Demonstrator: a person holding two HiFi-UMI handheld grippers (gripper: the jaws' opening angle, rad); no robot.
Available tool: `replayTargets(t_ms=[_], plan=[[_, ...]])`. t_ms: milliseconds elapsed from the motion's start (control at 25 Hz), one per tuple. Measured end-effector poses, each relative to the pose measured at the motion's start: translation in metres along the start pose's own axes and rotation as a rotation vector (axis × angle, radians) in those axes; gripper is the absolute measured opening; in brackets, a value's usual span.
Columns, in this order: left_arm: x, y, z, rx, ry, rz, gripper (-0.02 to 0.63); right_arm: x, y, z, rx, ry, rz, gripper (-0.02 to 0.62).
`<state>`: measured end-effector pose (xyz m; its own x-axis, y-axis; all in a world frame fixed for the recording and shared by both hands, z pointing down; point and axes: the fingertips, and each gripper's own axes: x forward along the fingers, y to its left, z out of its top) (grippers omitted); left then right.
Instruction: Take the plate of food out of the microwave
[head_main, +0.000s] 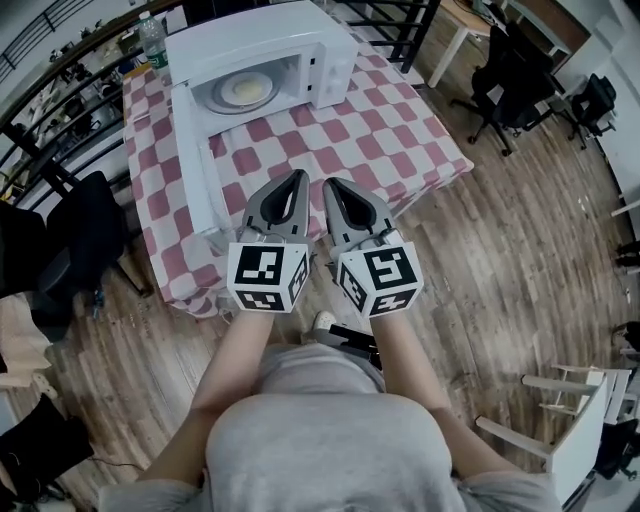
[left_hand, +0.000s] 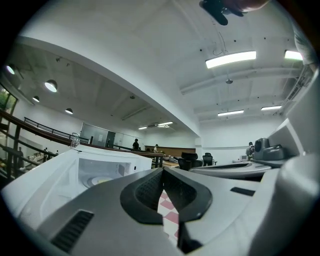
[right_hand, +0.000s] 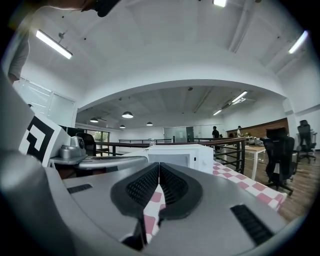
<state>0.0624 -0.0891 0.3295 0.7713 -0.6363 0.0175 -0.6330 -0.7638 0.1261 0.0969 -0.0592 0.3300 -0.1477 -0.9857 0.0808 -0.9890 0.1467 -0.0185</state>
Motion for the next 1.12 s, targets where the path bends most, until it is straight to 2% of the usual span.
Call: replayTargets(t_ms=[240,680,760,920,1120], plan=[[0.021,-0.002,-0.003,-0.015,-0.016,0.086,0.003,0.007,-0.026,-0.005,-0.027,0.017,0.098,0.026],[0.033,-0.010,-0.013,0.030,0.012,0.130,0.003,0.021,-0.032,-0.012,-0.001,0.012,0.236,0.026],[0.033,-0.006,-0.013,0.019,0.010,0.145,0.003,0.025,-0.032,-0.011,0.011,0.018,0.280,0.028],[0.036,0.005,-0.014,-0.002,0.011,0.180,0.003,0.036,-0.032,-0.007,-0.030,0.063,0.386,0.028],[0.048,0.015,-0.014,-0.008,0.006,0.199,0.003,0.056,-0.048,0.007,0.051,0.094,0.453,0.028]])
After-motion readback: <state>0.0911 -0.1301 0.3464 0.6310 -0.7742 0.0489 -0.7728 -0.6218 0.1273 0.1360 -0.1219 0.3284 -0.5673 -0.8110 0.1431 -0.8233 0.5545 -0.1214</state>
